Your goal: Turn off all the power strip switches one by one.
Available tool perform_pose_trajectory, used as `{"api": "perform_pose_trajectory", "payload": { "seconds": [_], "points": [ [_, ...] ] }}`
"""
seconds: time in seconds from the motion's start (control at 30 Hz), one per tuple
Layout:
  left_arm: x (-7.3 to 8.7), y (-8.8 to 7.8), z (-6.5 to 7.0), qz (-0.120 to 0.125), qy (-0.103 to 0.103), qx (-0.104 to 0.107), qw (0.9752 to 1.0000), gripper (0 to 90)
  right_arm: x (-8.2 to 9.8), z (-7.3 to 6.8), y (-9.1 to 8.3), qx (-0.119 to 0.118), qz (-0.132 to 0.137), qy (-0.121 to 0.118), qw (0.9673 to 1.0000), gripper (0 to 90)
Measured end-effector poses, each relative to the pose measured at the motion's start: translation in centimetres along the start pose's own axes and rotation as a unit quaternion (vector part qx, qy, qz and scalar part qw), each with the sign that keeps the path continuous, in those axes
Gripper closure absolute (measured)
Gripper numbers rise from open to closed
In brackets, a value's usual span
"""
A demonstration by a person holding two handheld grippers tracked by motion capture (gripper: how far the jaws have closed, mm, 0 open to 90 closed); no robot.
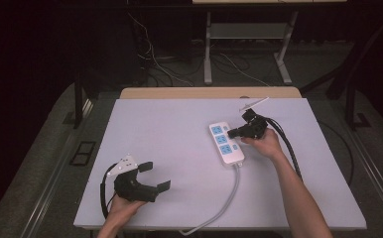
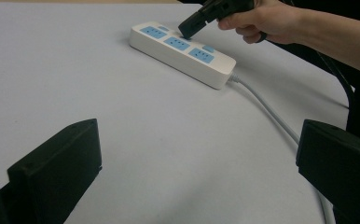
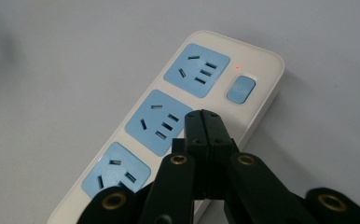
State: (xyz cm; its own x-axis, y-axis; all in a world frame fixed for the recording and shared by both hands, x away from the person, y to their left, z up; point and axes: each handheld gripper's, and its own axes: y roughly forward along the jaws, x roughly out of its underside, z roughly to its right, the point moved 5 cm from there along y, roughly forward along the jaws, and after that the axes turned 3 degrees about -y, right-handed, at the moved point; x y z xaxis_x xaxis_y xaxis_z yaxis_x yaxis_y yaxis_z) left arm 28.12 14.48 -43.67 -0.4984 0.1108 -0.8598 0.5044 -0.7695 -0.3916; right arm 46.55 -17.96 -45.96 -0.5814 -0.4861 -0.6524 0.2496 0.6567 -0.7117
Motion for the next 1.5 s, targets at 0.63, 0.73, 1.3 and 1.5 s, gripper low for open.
{"api": "perform_pose_trajectory", "payload": {
  "seconds": [0.63,0.73,1.3,1.5],
  "points": [
    [0.0,-0.1,-0.1,0.002,-0.001,-0.002,1.0000,0.0,0.2,-0.6,0.2,0.004,-0.006,-0.016,0.9998,90.0],
    [0.0,-0.1,-0.1,0.002,-0.001,-0.002,1.0000,0.0,0.4,-0.5,-0.1,0.010,-0.010,-0.020,0.9997,90.0],
    [0.0,-0.1,-0.3,0.003,-0.006,-0.002,1.0000,0.0,0.0,-0.2,-0.5,0.000,0.000,0.002,1.0000,90.0],
    [0.0,-0.1,-0.3,0.003,-0.006,-0.002,1.0000,0.0,-0.5,-0.2,-1.0,0.005,-0.001,-0.005,1.0000,90.0]
  ]
}}
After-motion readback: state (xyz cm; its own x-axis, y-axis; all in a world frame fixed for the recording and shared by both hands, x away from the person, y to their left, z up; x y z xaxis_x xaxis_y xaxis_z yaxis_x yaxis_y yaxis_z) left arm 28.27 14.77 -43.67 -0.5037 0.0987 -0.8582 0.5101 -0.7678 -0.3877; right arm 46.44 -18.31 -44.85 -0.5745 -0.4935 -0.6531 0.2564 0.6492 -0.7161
